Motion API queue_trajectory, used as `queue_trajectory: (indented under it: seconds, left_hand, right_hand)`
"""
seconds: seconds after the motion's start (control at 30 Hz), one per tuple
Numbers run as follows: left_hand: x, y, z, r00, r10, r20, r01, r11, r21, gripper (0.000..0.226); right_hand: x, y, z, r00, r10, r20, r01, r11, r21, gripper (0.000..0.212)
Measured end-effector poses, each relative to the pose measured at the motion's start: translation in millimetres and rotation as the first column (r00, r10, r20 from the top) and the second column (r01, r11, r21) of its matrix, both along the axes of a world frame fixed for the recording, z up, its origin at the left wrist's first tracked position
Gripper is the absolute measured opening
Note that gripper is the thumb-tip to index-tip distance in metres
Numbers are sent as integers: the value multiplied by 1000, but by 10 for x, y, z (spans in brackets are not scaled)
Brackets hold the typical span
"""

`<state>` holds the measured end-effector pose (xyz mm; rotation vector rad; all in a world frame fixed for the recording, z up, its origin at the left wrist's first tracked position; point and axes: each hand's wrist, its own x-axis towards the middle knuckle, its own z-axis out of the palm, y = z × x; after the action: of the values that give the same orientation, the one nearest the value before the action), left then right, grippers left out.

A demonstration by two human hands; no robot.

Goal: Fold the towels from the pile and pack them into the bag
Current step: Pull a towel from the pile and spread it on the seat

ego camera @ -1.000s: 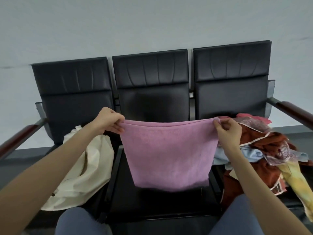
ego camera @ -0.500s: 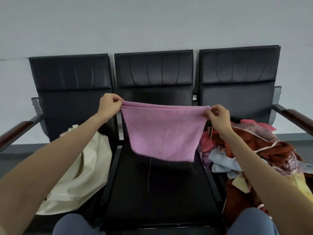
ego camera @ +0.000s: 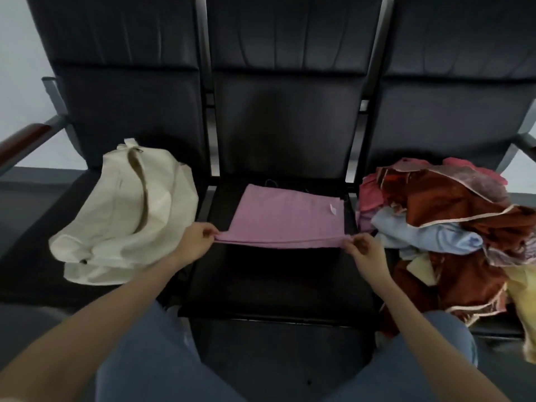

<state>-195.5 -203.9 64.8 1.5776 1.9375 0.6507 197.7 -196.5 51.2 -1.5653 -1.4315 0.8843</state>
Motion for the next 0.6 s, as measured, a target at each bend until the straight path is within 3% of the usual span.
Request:
queue_trajectory:
  seconds: [0.17, 0.23, 0.33, 0.4, 0.6]
  left_hand:
    - [-109, -551, -574, 992, -108, -66, 99, 987, -129, 32]
    - [-148, -669, -688, 967, -221, -125, 204, 969, -141, 33]
    - [-52, -763, -679, 843, -309, -441, 256, 951, -175, 22]
    - [185, -756, -600, 770, -316, -555, 275, 948, -159, 30]
    - [1279, -621, -692, 721, -616, -318, 629, 774, -72, 58]
  right_hand:
    - [-2, -398, -495, 998, 62, 21, -59, 989, -135, 25]
    - [-13, -502, -531, 992, 115, 47, -106, 982, -159, 25]
    - [-4, -589, -543, 976, 188, 110, -167, 969, -180, 18]
    - [17, -610, -540, 960, 218, 177, -192, 970, -152, 14]
    - [108, -612, -482, 938, 232, 258, -209, 971, -113, 19]
